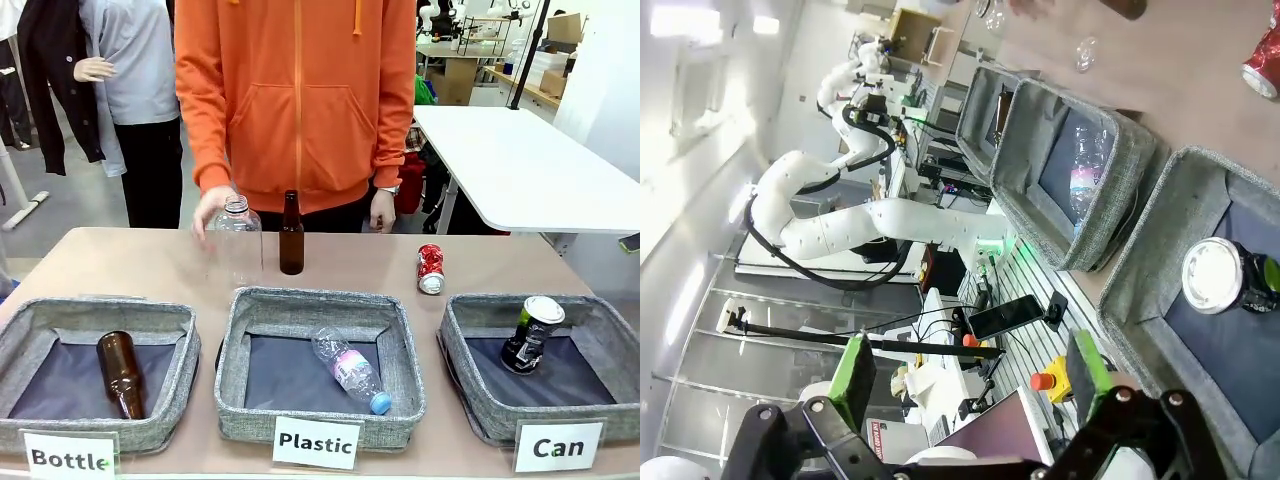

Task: Sort the can waste into the basket.
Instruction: Pick up the can waste from the table and place it in the right Fabric basket.

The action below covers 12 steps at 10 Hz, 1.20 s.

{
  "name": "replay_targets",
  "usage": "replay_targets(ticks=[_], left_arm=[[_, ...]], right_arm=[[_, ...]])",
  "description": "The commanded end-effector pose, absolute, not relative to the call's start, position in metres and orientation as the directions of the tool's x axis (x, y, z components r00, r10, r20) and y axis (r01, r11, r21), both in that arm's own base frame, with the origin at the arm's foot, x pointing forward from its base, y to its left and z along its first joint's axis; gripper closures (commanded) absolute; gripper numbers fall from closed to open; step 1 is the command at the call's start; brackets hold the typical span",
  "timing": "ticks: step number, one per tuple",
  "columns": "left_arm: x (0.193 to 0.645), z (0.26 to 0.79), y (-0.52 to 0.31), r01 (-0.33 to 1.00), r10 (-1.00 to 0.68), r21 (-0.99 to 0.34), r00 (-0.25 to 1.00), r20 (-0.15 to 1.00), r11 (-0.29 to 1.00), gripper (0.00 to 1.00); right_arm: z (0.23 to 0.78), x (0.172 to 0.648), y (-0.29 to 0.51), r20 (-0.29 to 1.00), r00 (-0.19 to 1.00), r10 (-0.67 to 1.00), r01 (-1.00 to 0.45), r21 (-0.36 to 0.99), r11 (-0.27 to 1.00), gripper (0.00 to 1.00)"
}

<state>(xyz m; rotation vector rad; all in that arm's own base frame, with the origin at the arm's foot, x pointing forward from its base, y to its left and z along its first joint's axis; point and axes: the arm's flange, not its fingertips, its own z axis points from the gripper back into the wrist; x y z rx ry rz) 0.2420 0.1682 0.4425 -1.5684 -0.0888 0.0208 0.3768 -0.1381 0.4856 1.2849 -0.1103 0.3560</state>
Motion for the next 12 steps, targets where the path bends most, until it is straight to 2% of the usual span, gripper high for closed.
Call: replay_targets(ticks=[1,4,6,9,10,11,12], left_arm=[[0.242,0.444,0.169,0.06,0.071,-0.998,0.996,0.058,-0.013,0.0],[0.242,0.444,0.169,0.06,0.071,-0.998,0.996,0.058,-0.013,0.0],[0.242,0.444,0.169,0.06,0.071,-0.998,0.996,0.058,-0.013,0.0],[0.242,0.444,0.169,0.06,0.071,-0.998,0.996,0.058,-0.013,0.0],[0.242,0.444,0.169,0.06,0.071,-0.998,0.996,0.058,-0.013,0.0],[0.242,0.444,0.169,0.06,0.071,-0.998,0.996,0.058,-0.013,0.0],[0.242,0.444,0.169,0.06,0.071,-0.998,0.996,0.058,-0.013,0.0]], right_arm=[[0.496,0.38,-0.119,0.212,0.962,0.172,-0.26,0.903,0.341,0.0],[0.526,0.429,-0.041,-0.043,0.996,0.073,-0.015,0.765,0.644,0.0],[0.522,0.465,0.024,-0.163,0.987,-0.005,0.097,0.565,0.819,0.0],[0.498,0.502,0.093,-0.127,0.99,-0.069,0.102,0.279,0.955,0.0],[0.495,0.506,0.094,-0.095,0.993,-0.077,0.098,0.24,0.966,0.0],[0.496,0.506,0.092,0.011,0.994,-0.107,0.101,0.253,0.962,0.0],[0.487,0.496,0.103,-0.11,0.993,-0.052,0.084,0.31,0.947,0.0]])
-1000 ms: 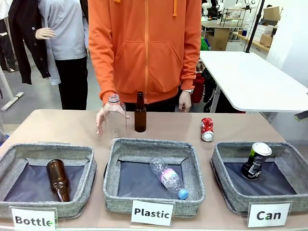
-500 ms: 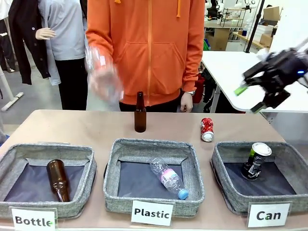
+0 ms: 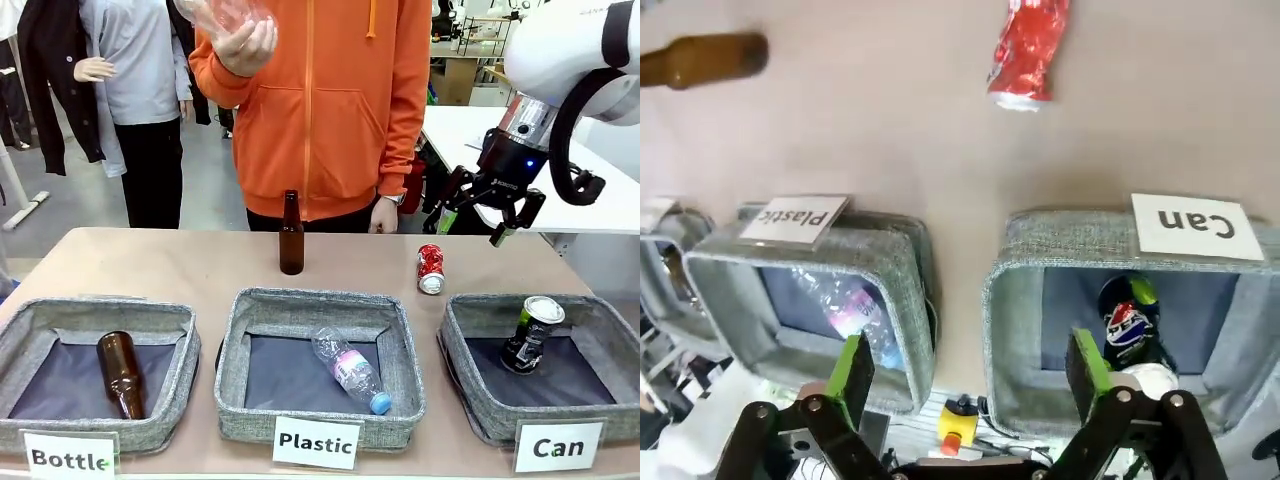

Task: Sort the can waste into the basket.
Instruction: Pick up the can waste from the table and place it in the right Fabric basket.

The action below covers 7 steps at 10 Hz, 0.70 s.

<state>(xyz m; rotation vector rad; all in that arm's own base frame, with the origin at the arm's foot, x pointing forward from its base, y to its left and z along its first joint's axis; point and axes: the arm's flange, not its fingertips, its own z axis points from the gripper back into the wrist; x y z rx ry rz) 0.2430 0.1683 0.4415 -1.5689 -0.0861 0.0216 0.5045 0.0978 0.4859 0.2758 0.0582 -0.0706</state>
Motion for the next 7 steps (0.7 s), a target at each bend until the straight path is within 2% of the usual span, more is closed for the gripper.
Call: replay_targets(ticks=[1,2,3,4,5,6,7], left_arm=[[0.242,0.444,0.169,0.06,0.071,-0.998,0.996,0.058,-0.013,0.0],[0.242,0.444,0.169,0.06,0.071,-0.998,0.996,0.058,-0.013,0.0],[0.242,0.444,0.169,0.06,0.071,-0.998,0.996,0.058,-0.013,0.0],[0.242,0.444,0.169,0.06,0.071,-0.998,0.996,0.058,-0.013,0.0],[0.242,0.444,0.169,0.06,0.071,-0.998,0.996,0.058,-0.013,0.0],[0.242,0.444,0.169,0.06,0.071,-0.998,0.996,0.058,-0.013,0.0],[0.242,0.444,0.169,0.06,0.071,-0.998,0.996,0.058,-0.013,0.0]], right_arm=[[0.487,0.496,0.103,-0.11,0.993,-0.052,0.084,0.31,0.947,0.0],[0.486,0.505,0.098,-0.067,0.996,-0.062,0.078,0.27,0.96,0.0],[0.484,0.499,0.099,0.067,0.973,-0.22,0.203,0.199,0.959,0.0],[0.474,0.511,0.111,0.119,0.971,-0.209,0.185,0.186,0.965,0.0],[0.46,0.527,0.122,0.163,0.953,-0.254,0.225,0.174,0.959,0.0],[0.443,0.543,0.134,0.165,0.966,-0.2,0.168,0.19,0.967,0.0],[0.426,0.559,0.139,0.171,0.96,-0.22,0.197,0.14,0.97,0.0]])
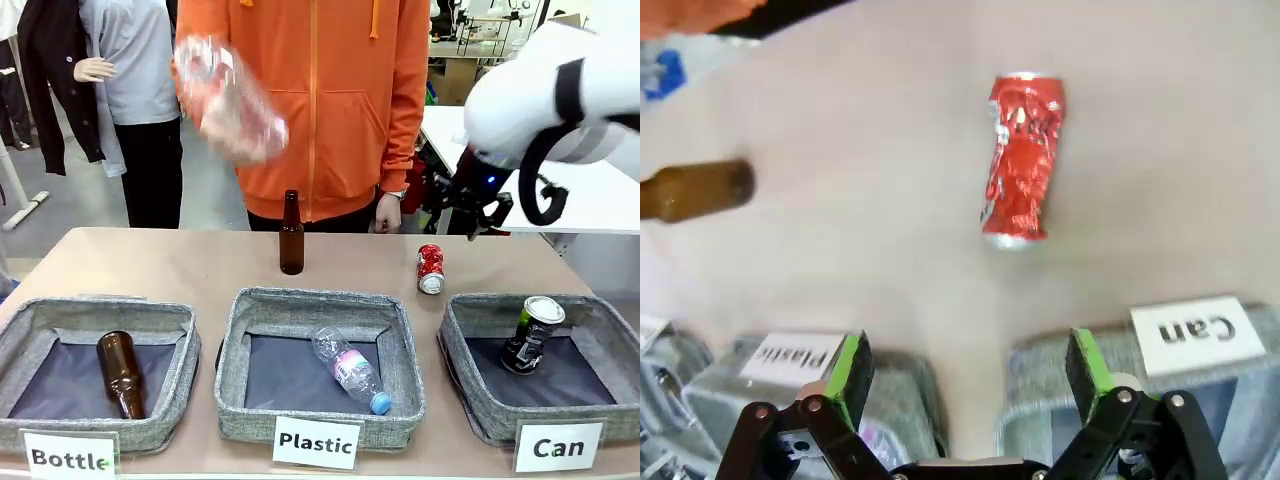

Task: Sort the can waste into the basket.
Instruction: Pick up the can waste from the table and place it in the right Fabric basket.

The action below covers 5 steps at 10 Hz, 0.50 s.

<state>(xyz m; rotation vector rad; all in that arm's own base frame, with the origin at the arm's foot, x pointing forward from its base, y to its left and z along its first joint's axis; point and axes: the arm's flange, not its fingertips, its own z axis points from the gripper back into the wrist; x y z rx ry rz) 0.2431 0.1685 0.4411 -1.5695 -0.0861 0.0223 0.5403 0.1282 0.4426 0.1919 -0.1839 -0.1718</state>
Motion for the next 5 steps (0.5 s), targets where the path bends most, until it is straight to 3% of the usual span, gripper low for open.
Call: replay_targets(ticks=[1,3,5], left_arm=[[0.242,0.444,0.169,0.06,0.071,-0.998,0.996,0.058,-0.013,0.0],[0.242,0.444,0.169,0.06,0.071,-0.998,0.996,0.058,-0.013,0.0],[0.242,0.444,0.169,0.06,0.071,-0.998,0.996,0.058,-0.013,0.0]], right_arm=[[0.412,0.575,0.144,0.166,0.965,-0.203,0.187,0.109,0.976,0.0],[0.382,0.602,0.148,0.096,0.982,-0.165,0.168,-0.023,0.986,0.0],[0.347,0.629,0.149,0.032,0.987,-0.155,0.157,-0.062,0.986,0.0]])
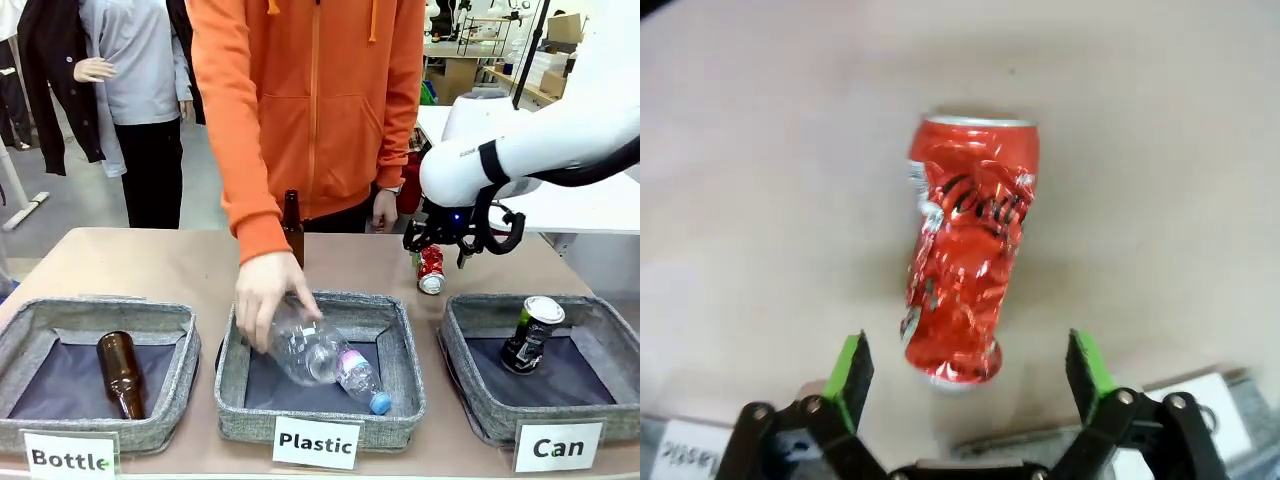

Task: Sort the can waste into the basket.
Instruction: Pick up the can waste from the table and place it in the right Fabric basket.

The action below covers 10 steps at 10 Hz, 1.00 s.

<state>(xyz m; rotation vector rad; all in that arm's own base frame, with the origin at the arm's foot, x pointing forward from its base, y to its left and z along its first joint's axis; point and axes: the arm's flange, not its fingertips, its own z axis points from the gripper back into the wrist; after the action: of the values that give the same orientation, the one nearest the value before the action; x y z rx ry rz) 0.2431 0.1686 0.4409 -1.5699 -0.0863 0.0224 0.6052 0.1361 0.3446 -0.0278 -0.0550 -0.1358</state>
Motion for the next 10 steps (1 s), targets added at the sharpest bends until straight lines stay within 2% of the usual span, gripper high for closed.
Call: replay_targets(ticks=[1,3,6,7,8,9,10], left_arm=[[0.242,0.444,0.169,0.06,0.071,-0.998,0.996,0.058,-0.013,0.0],[0.242,0.444,0.169,0.06,0.071,-0.998,0.996,0.058,-0.013,0.0],[0.242,0.444,0.169,0.06,0.071,-0.998,0.996,0.058,-0.013,0.0],[0.242,0.444,0.169,0.06,0.071,-0.998,0.996,0.058,-0.013,0.0],[0.242,0.444,0.169,0.06,0.071,-0.998,0.996,0.058,-0.013,0.0],[0.242,0.444,0.169,0.06,0.071,-0.998,0.996,0.058,-0.013,0.0],[0.242,0.444,0.169,0.06,0.071,-0.998,0.996,0.058,-0.013,0.0]], right_arm=[[0.327,0.648,0.145,-0.004,0.985,-0.171,0.17,-0.093,0.981,0.0],[0.309,0.658,0.139,-0.035,0.98,-0.194,0.189,-0.114,0.975,0.0],[0.311,0.661,0.137,-0.043,0.974,-0.225,0.217,-0.138,0.966,0.0],[0.311,0.66,0.137,-0.056,0.973,-0.224,0.214,-0.137,0.967,0.54],[0.31,0.661,0.138,-0.062,0.971,-0.23,0.22,-0.137,0.966,0.36],[0.31,0.662,0.138,-0.066,0.969,-0.236,0.226,-0.139,0.964,0.9],[0.311,0.662,0.137,-0.07,0.969,-0.237,0.226,-0.138,0.964,0.71]])
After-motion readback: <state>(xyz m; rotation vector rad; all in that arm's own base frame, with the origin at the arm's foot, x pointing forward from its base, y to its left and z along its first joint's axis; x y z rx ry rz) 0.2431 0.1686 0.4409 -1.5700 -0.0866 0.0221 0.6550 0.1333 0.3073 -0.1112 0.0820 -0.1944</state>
